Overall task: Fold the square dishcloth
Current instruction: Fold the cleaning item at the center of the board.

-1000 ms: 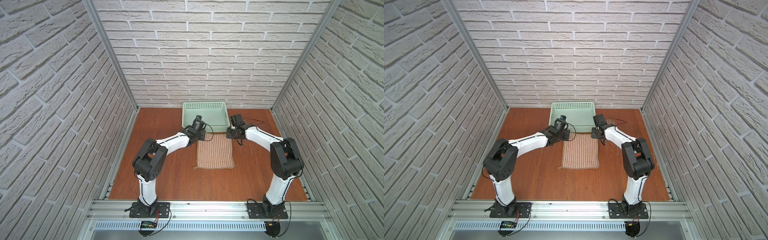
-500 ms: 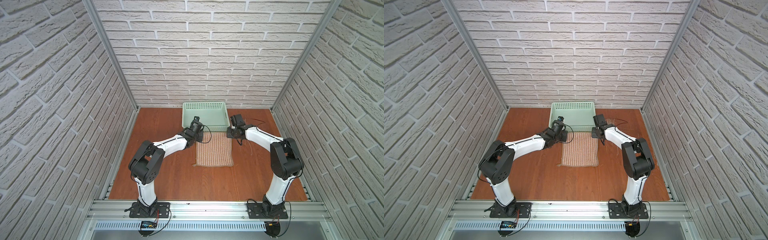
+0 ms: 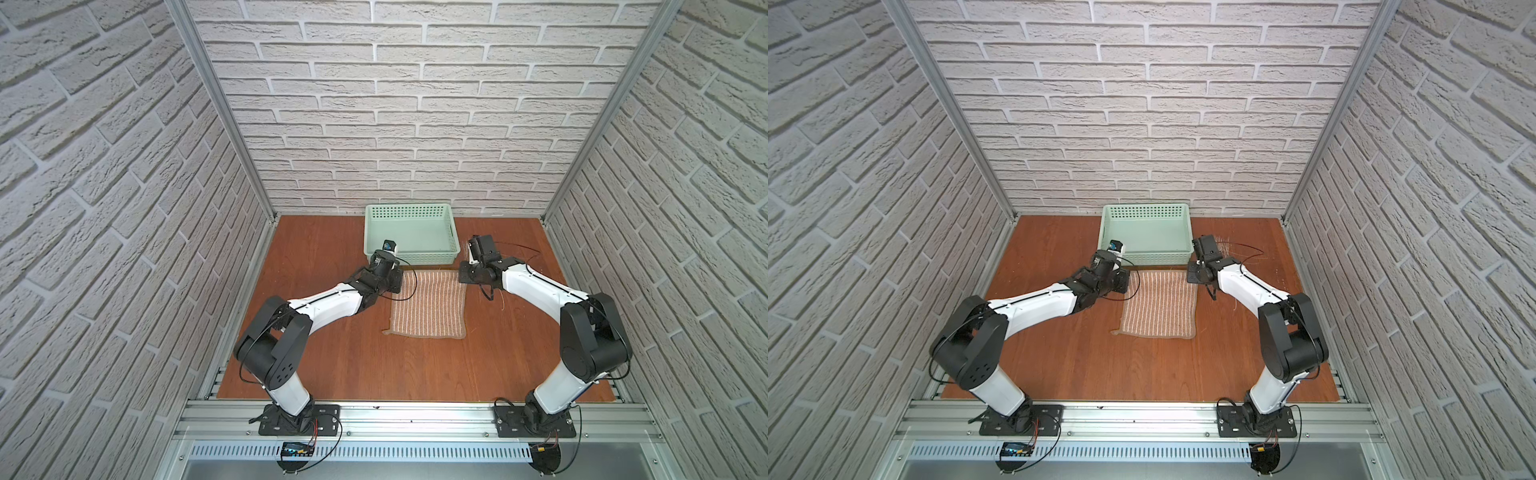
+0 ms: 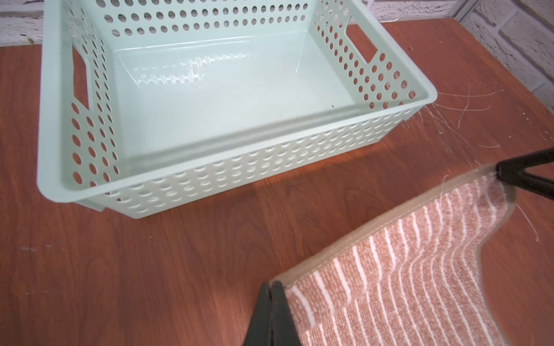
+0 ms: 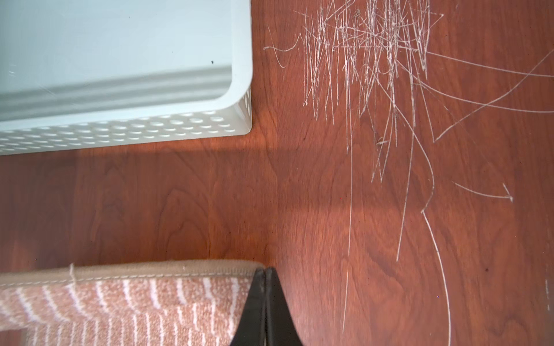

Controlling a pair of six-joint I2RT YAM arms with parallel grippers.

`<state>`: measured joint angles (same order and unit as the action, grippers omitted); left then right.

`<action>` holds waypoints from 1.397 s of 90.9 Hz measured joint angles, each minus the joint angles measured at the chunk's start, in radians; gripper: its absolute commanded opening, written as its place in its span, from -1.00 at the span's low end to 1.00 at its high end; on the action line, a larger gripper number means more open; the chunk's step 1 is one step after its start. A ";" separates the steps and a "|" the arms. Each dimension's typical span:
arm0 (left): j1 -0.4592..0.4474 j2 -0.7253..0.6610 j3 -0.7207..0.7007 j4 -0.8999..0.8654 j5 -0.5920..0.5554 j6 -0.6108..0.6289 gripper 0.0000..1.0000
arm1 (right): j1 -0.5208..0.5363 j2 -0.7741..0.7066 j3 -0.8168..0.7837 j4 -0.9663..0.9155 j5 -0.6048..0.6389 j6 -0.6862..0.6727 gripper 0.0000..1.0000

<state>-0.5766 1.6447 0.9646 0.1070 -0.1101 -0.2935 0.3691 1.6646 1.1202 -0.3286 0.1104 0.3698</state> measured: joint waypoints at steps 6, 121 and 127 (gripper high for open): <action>-0.003 -0.006 -0.019 0.007 -0.001 -0.003 -1.00 | 0.006 -0.023 -0.024 -0.002 -0.003 0.000 -0.93; -0.151 -0.201 -0.303 0.045 -0.087 -0.135 -1.00 | 0.138 -0.247 -0.286 -0.069 0.016 0.122 -0.93; -0.156 -0.212 -0.310 0.037 -0.093 -0.143 -1.00 | 0.143 -0.267 -0.294 -0.075 0.012 0.127 -0.93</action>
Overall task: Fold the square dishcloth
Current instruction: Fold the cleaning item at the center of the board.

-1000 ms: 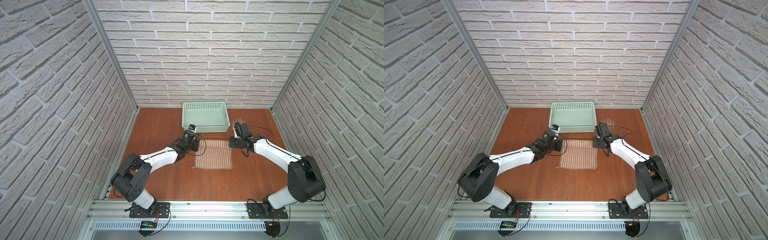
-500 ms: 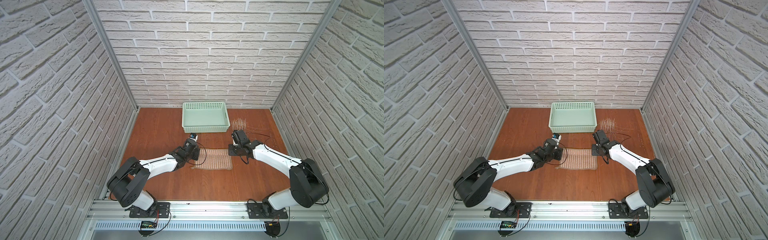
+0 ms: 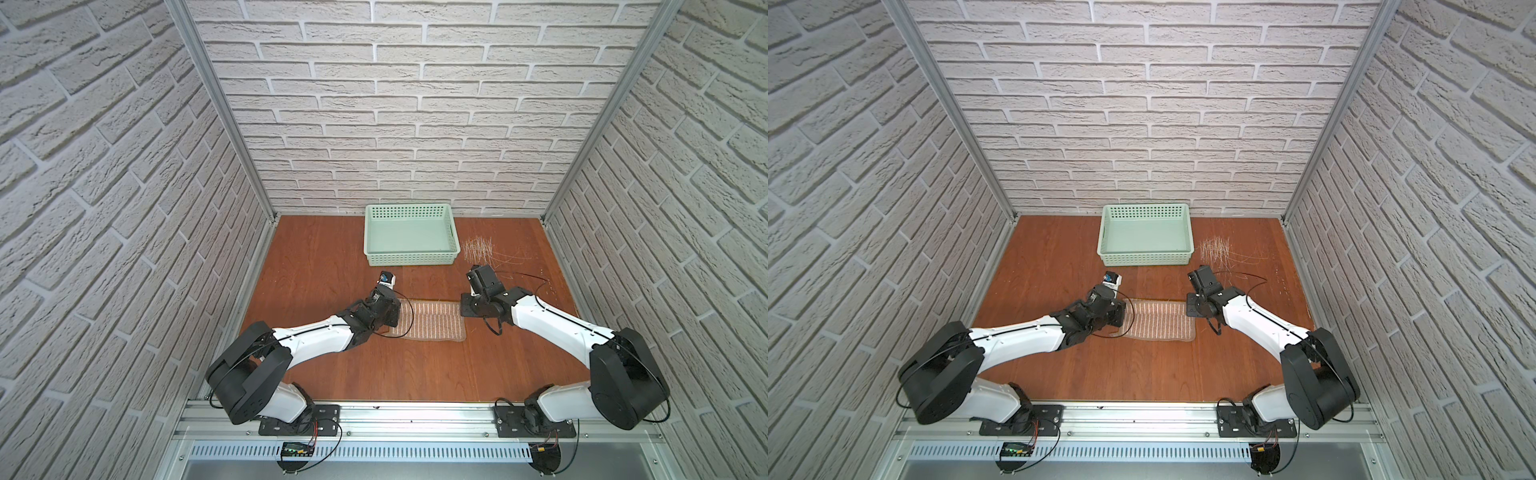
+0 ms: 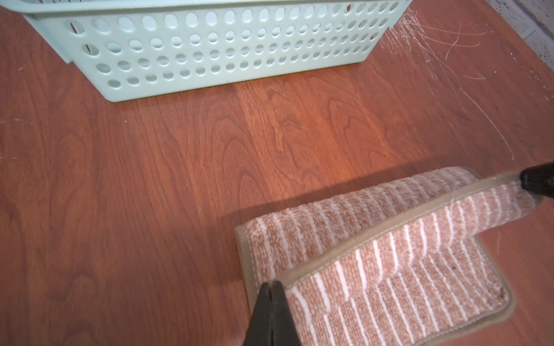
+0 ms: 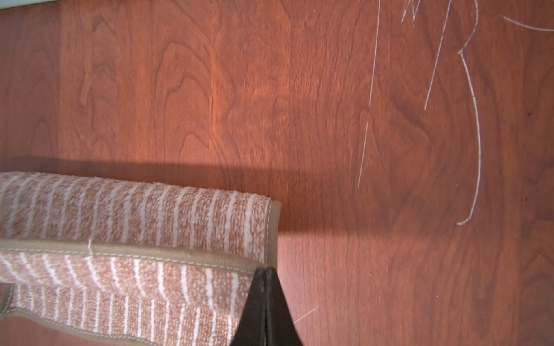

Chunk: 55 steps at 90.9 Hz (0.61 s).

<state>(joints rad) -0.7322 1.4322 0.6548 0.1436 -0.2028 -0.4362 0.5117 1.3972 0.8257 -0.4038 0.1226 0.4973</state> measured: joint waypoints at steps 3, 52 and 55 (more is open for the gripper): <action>-0.002 -0.007 -0.005 -0.002 -0.003 -0.002 -1.00 | 0.003 -0.010 -0.002 -0.005 -0.002 0.001 -0.93; -0.040 -0.018 -0.032 -0.016 -0.037 -0.048 -1.00 | 0.031 -0.055 -0.060 -0.012 -0.010 0.034 -0.93; -0.040 -0.018 -0.032 -0.016 -0.039 -0.051 -1.00 | 0.034 -0.055 -0.064 -0.011 -0.010 0.037 -0.93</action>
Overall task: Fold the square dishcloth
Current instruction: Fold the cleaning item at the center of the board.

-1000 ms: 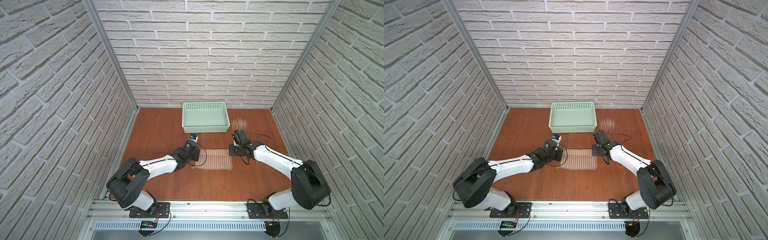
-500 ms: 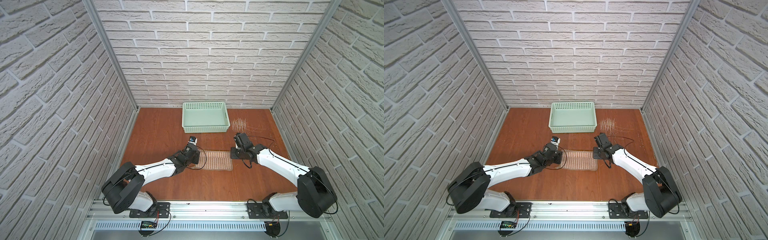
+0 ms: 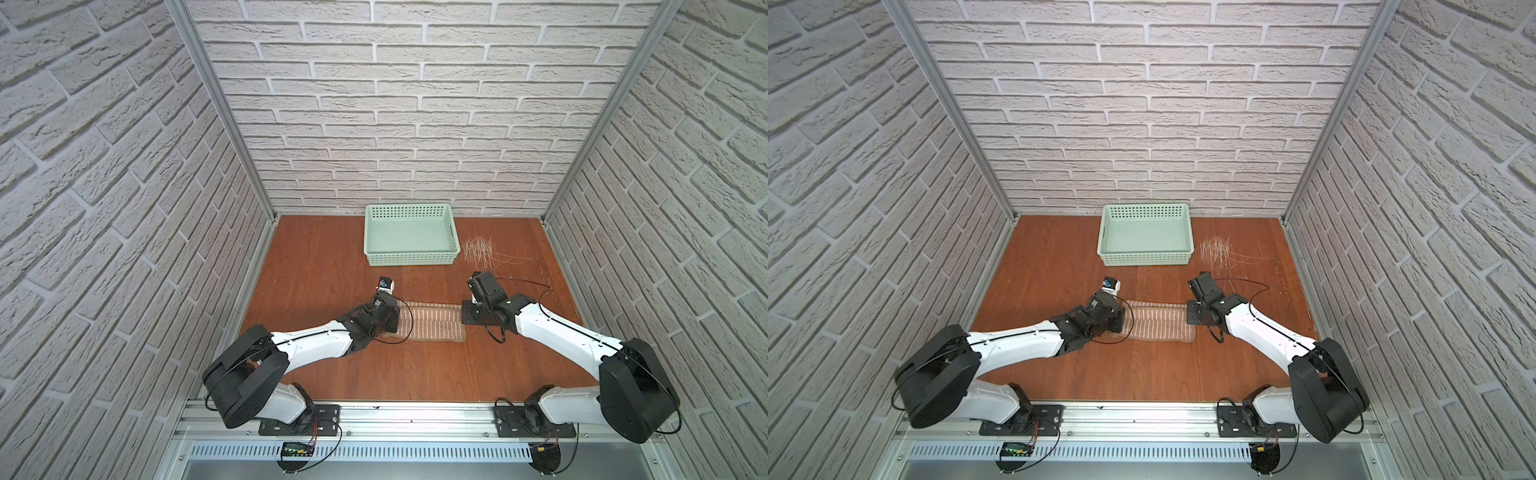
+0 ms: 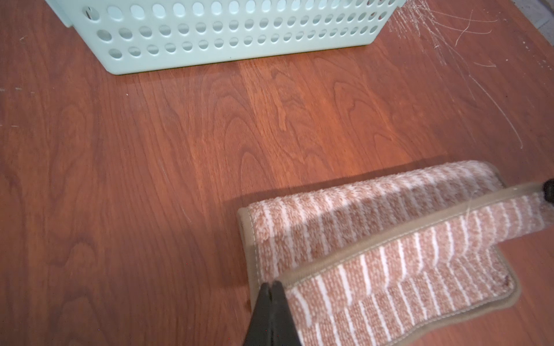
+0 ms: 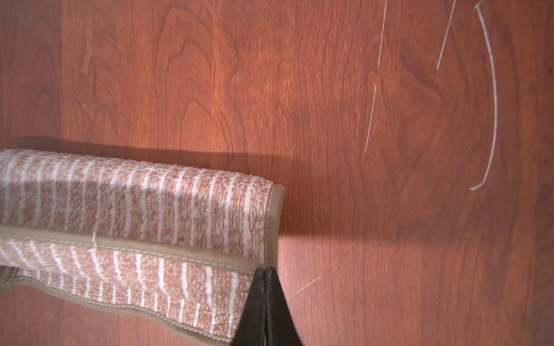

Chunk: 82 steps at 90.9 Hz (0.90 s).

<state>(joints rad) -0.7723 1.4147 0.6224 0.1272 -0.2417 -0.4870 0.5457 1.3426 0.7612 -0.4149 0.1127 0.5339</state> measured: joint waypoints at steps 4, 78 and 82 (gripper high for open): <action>-0.001 0.000 0.000 0.000 -0.002 -0.003 -1.00 | 0.003 0.000 -0.005 0.000 0.000 0.003 -0.93; -0.027 0.043 -0.026 0.002 -0.027 -0.031 -0.85 | 0.027 0.060 -0.039 0.040 0.000 0.022 -0.93; -0.027 0.045 -0.026 0.002 -0.027 -0.031 -0.81 | 0.028 0.069 -0.040 0.044 0.000 0.024 -0.93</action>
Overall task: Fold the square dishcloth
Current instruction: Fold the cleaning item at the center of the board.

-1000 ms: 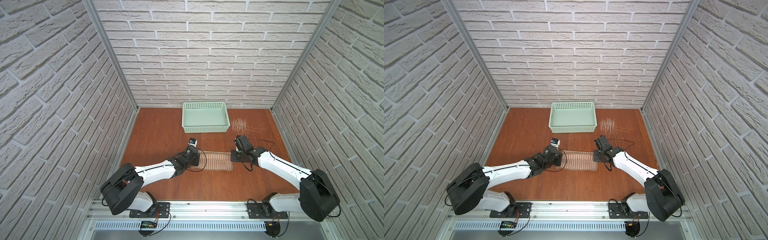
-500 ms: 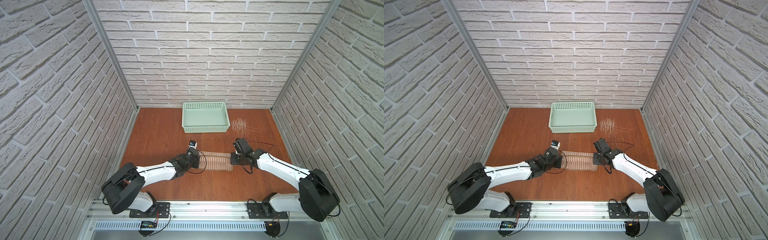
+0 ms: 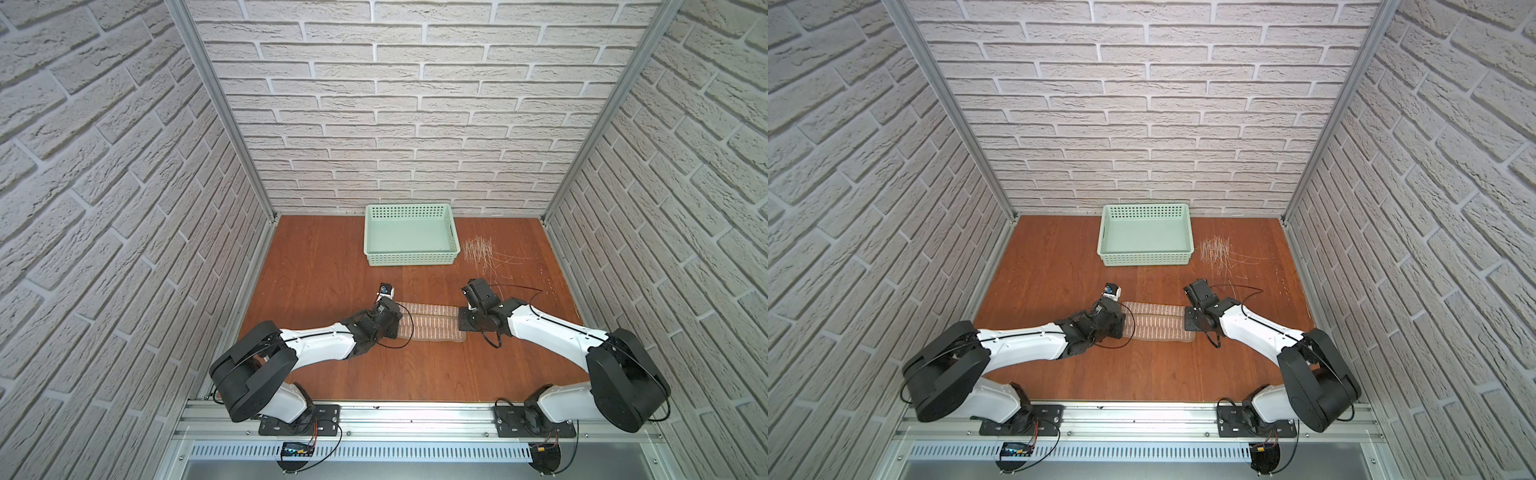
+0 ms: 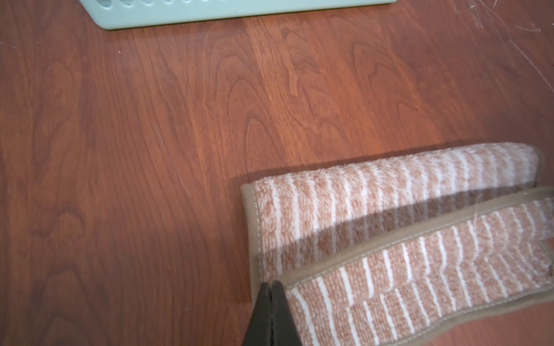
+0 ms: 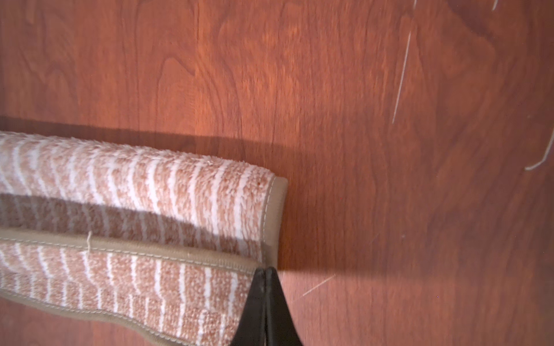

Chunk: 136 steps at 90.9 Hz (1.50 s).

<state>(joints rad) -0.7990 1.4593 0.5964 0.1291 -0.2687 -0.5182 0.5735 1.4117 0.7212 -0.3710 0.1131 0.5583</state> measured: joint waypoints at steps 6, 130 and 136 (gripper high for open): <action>0.000 0.001 0.000 0.000 0.000 -0.001 -0.73 | 0.002 0.008 -0.002 0.004 0.000 0.003 -0.93; -0.121 -0.141 -0.120 -0.012 -0.004 -0.126 -0.24 | 0.027 -0.404 -0.200 -0.099 0.062 0.163 -0.52; -0.132 -0.155 -0.127 -0.021 -0.014 -0.135 -0.17 | 0.027 -0.450 -0.209 -0.119 0.064 0.179 -0.52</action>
<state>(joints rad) -0.9314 1.3045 0.4694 0.1085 -0.2829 -0.6533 0.6006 0.9615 0.5117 -0.4896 0.1772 0.7376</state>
